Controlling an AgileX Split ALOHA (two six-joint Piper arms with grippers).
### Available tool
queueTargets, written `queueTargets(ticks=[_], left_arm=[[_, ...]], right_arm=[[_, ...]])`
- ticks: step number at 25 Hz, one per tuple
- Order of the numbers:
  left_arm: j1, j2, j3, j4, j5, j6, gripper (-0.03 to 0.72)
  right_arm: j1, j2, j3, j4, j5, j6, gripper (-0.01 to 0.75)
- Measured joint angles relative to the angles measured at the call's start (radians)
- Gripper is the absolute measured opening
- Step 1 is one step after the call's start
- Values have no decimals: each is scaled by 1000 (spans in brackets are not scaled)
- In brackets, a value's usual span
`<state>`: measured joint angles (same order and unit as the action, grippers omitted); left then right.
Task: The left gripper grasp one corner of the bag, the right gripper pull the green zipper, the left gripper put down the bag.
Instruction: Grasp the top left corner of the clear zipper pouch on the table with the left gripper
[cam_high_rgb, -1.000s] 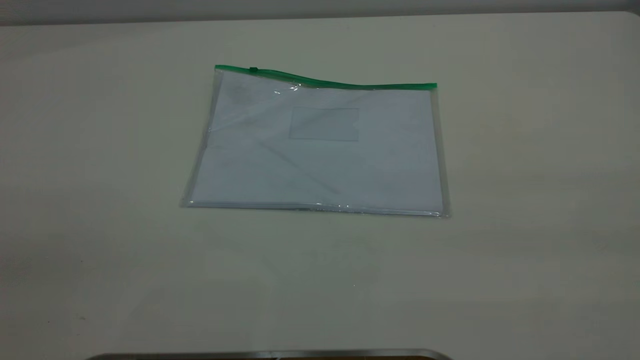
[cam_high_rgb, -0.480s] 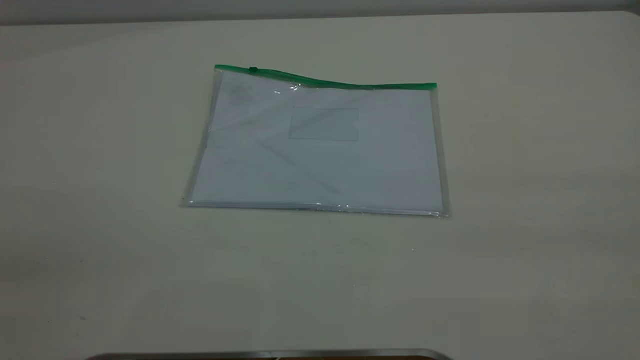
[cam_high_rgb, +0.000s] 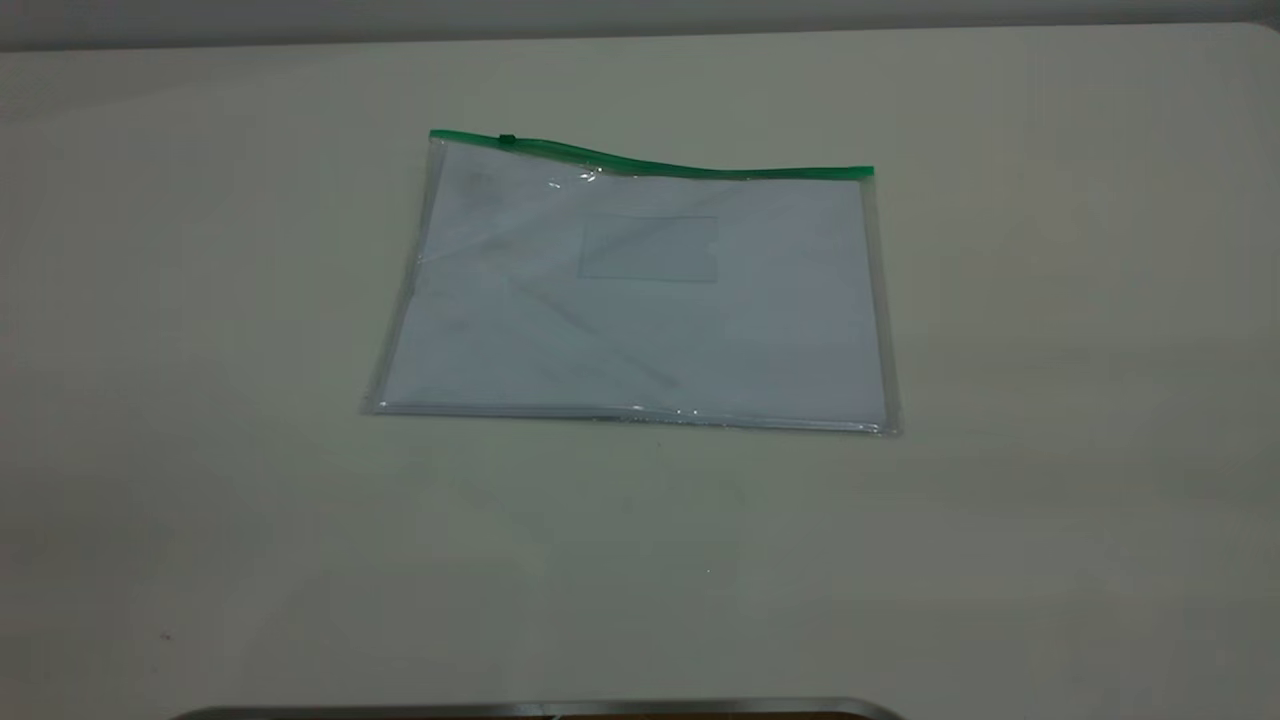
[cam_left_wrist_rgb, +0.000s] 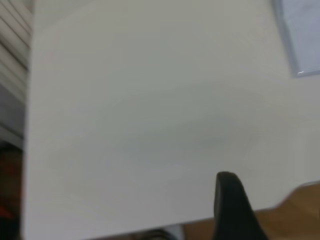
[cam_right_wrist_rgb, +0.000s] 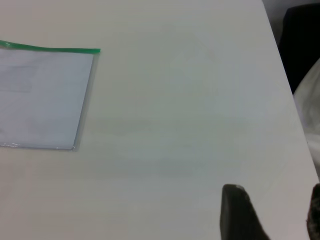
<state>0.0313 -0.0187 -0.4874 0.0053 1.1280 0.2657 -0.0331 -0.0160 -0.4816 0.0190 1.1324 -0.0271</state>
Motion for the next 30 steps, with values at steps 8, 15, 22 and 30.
queueTargets(ticks=[8, 15, 22, 30], left_arm=[[0, 0, 0, -121, 12, 43, 475], [0, 0, 0, -266, 20, 9, 471], [0, 35, -7, -281, -51, -116, 427], [-1, 499, -9, -263, -409, -92, 498]], right_arm=[[0, 0, 0, 3, 0, 0, 373], [0, 0, 0, 23, -1, 0, 373], [0, 0, 0, 24, -4, 0, 373], [0, 108, -12, 82, -90, 0, 379]])
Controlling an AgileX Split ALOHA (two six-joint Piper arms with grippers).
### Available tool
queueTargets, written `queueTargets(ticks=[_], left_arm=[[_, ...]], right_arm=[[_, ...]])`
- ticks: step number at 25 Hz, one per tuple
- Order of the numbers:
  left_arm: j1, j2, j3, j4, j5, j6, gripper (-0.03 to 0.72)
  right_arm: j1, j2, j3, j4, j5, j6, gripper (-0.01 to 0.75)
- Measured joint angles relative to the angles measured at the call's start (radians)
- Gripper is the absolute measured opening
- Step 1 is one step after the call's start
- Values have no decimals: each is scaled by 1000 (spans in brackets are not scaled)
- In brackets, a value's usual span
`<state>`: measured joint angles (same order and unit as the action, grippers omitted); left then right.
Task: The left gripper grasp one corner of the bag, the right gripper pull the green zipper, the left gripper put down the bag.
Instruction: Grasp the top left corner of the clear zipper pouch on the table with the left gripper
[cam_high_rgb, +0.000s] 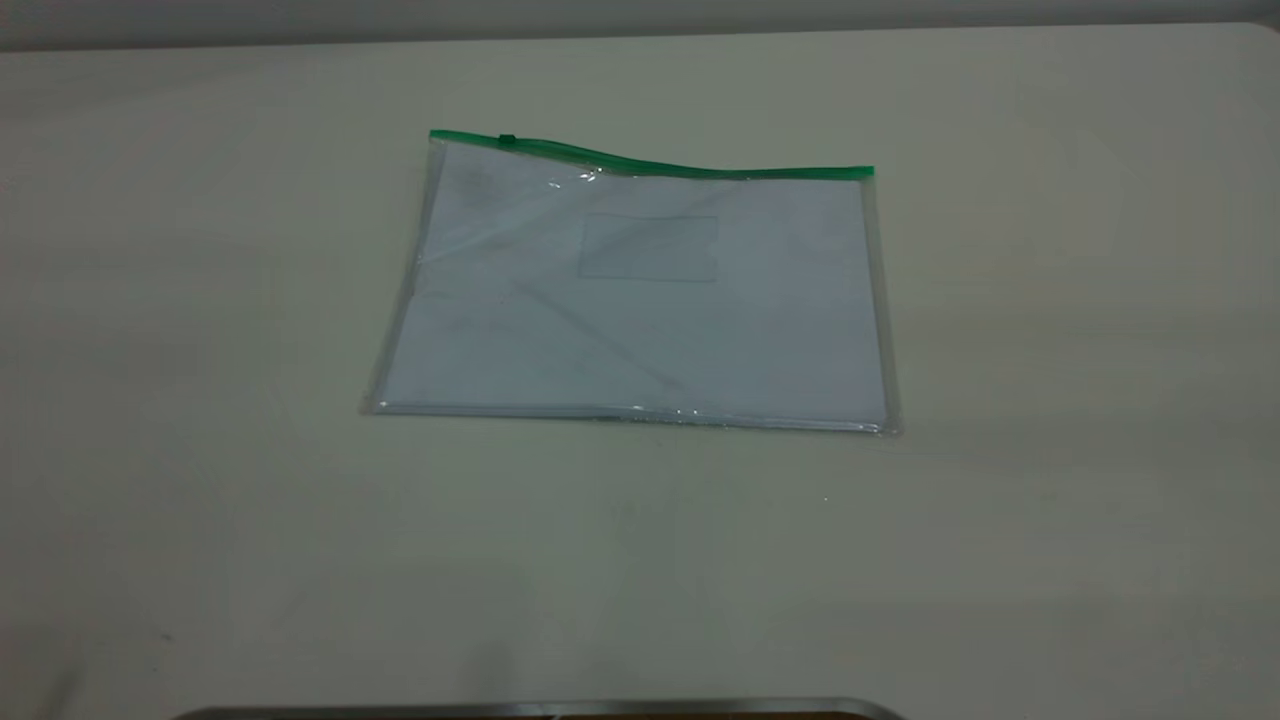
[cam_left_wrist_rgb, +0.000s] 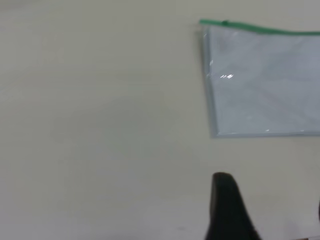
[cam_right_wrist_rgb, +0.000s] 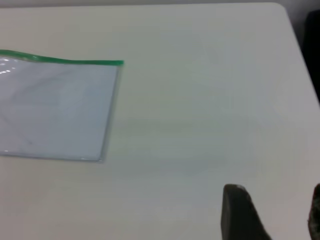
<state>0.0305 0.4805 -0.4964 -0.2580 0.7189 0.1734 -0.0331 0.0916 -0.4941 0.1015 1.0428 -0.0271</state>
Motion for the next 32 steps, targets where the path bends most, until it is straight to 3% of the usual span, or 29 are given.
queueTargets(ticks=[4, 10, 18, 32], left_arm=[[0, 284, -54, -8, -103, 7, 578], [0, 654, -240, -161, -133, 132, 590], [-1, 1086, -468, -497, -224, 502, 590], [-16, 1750, -916, -783, -157, 941, 590]], right_arm=[[0, 92, 0, 15, -41, 1, 429], [0, 231, 0, 24, -119, 1, 524], [0, 331, 0, 42, -219, 1, 531], [0, 485, 0, 44, -404, -1, 531]])
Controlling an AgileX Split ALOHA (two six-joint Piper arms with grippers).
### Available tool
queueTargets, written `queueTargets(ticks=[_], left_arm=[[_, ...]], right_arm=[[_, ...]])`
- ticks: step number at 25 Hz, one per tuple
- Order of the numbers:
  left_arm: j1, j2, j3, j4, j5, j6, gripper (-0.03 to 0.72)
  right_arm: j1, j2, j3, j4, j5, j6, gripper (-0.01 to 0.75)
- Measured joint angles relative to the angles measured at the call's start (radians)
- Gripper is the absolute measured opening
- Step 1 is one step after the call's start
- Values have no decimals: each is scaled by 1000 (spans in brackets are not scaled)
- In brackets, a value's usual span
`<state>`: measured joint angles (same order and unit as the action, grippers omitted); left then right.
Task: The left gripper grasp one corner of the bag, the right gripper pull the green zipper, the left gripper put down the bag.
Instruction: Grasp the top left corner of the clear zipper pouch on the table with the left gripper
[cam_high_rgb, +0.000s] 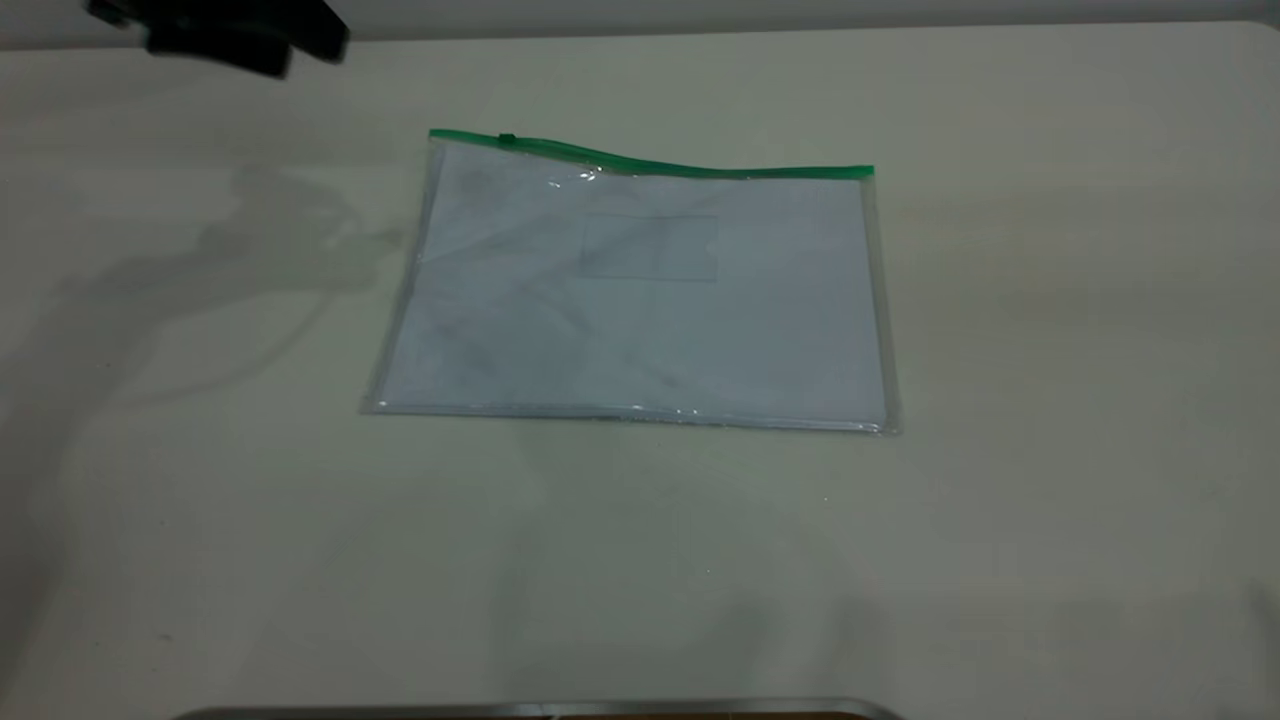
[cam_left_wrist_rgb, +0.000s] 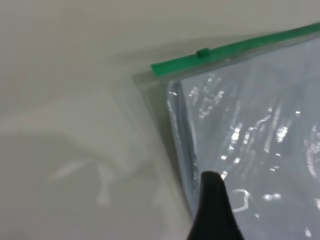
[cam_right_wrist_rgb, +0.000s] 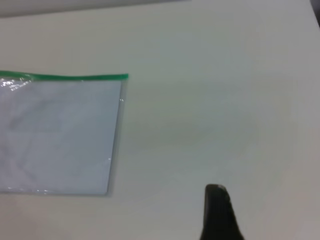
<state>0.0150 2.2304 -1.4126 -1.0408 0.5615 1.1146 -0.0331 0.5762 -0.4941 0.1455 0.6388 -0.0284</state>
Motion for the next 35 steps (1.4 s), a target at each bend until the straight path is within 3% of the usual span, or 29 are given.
queueTargets(ticks=[9, 16, 31, 35], left_arm=[[-54, 255, -213, -4, 17, 37, 590], [-81, 364, -340, -2, 10, 39, 590], [-107, 408, -349, -21, -10, 40, 589], [-110, 408, -349, -70, -8, 62, 529]], right_arm=[[0, 182, 0, 0, -93, -11, 531], [0, 229, 0, 0, -103, -17, 531], [0, 229, 0, 2, -103, -17, 531], [0, 229, 0, 2, -103, -17, 531]])
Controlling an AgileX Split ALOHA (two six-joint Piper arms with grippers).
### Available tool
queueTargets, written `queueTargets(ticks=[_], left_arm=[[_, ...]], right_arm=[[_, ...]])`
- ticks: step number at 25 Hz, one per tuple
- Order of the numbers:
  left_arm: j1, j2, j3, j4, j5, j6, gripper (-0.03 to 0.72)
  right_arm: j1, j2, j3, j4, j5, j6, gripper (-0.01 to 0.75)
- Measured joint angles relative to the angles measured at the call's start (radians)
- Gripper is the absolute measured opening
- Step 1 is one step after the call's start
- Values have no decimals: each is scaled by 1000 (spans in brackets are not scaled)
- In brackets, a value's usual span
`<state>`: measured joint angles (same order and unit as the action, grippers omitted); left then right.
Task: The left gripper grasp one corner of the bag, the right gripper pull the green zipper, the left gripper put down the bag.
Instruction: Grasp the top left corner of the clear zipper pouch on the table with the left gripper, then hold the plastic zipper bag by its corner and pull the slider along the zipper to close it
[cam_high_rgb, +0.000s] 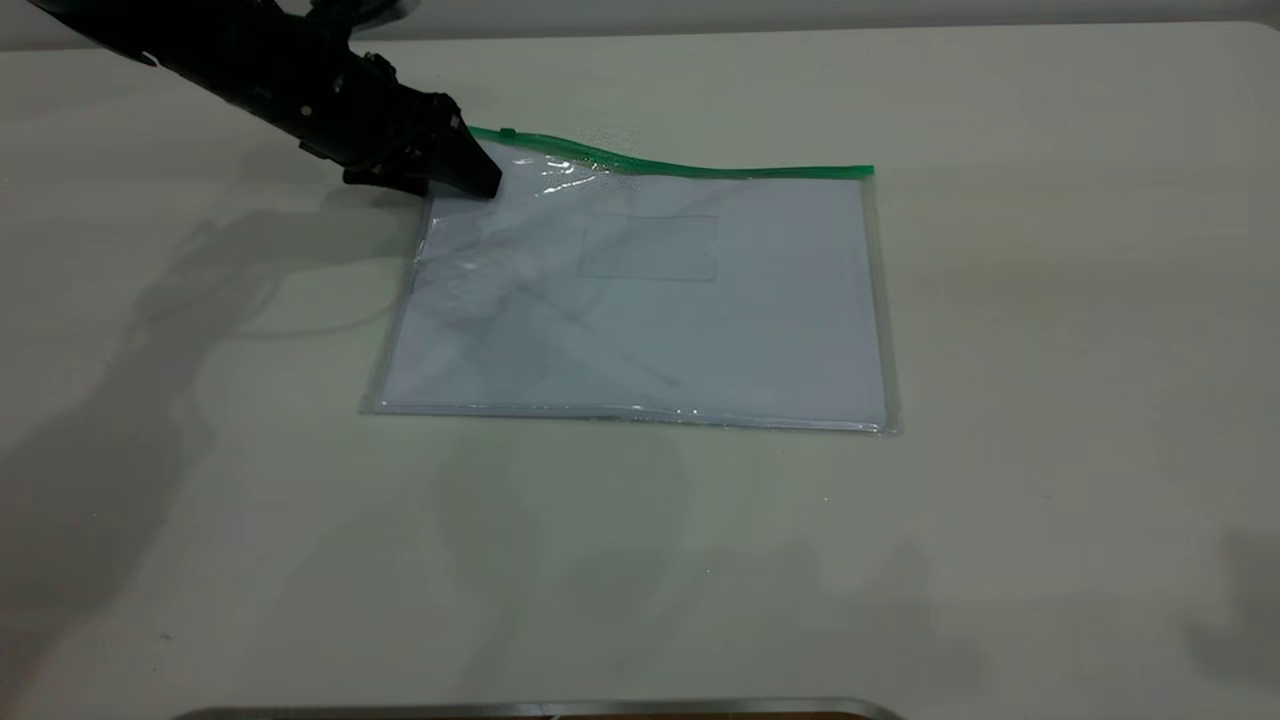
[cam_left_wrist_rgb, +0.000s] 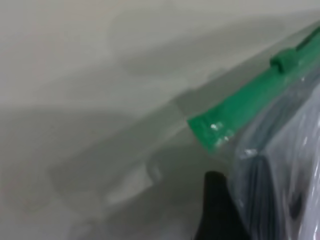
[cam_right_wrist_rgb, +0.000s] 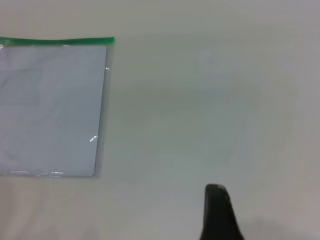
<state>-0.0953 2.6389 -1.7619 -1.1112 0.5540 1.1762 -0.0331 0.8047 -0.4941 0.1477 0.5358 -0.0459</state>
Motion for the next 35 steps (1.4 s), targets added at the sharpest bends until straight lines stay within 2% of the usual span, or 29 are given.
queueTargets(ticks=[3, 7, 9, 13, 17, 21, 27, 31, 35], left_arm=[[0, 4, 0, -37, 5, 35, 393], [0, 6, 0, -85, 14, 104, 126], [0, 6, 0, -88, 30, 162, 57], [0, 6, -4, -96, 82, 351, 54], [0, -8, -7, -96, 231, 629, 54], [0, -13, -8, -96, 370, 825, 54], [-2, -13, -8, -92, 460, 927, 54], [-20, -13, -15, -58, 462, 934, 54], [-66, -13, -71, 57, 461, 934, 54]], right_arm=[[0, 0, 0, 0, 0, 0, 531], [0, 1, 0, 6, 0, 0, 531], [0, 8, 0, 31, -4, 0, 531], [0, 81, -23, 50, -23, -52, 531], [0, 226, -91, 111, -38, -134, 509], [0, 395, -158, 206, -68, -299, 491], [7, 668, -267, 442, -115, -653, 489], [82, 858, -357, 635, -148, -983, 489], [171, 1025, -447, 815, -153, -1245, 489]])
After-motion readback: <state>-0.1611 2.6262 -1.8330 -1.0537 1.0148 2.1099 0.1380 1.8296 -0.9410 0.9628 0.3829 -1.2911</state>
